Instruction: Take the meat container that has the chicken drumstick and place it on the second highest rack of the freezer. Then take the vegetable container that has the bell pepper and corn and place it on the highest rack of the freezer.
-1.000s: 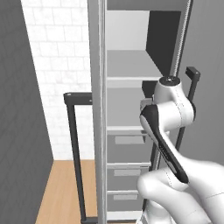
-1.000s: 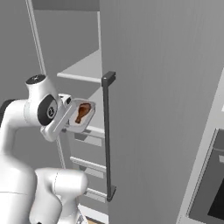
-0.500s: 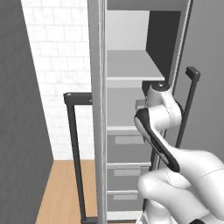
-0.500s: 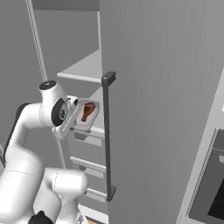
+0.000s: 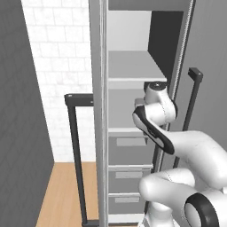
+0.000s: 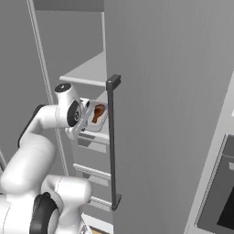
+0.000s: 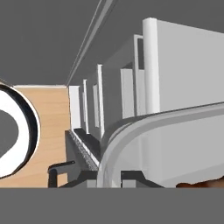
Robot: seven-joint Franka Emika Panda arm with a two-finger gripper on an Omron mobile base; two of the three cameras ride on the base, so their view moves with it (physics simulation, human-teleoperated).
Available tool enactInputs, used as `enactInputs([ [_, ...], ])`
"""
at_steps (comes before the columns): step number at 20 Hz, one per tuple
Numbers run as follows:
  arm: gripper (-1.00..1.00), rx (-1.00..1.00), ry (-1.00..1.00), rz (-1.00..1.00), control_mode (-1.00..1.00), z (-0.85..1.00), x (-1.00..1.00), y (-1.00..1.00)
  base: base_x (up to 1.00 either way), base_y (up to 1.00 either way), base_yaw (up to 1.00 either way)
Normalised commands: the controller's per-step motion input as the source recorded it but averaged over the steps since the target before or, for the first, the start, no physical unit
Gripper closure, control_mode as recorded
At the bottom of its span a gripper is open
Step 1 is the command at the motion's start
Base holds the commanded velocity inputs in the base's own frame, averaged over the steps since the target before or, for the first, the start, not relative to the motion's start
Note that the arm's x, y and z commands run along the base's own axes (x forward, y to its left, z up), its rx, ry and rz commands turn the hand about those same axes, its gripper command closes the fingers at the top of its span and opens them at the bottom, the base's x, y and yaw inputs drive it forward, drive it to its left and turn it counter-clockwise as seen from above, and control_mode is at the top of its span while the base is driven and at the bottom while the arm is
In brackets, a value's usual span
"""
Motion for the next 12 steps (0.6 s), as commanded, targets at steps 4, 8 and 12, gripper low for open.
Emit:
enactInputs([
  [4,1.0,0.0,-0.02,0.0,-1.0,-0.58,0.23,-0.11,0.0,0.0,0.0],
  [8,1.0,0.0,-0.1,0.0,-1.0,-0.23,0.26,-0.06,0.0,0.0,0.0],
  [12,1.0,0.0,-0.11,0.0,-1.0,-0.03,0.49,0.0,0.0,0.0,0.0],
])
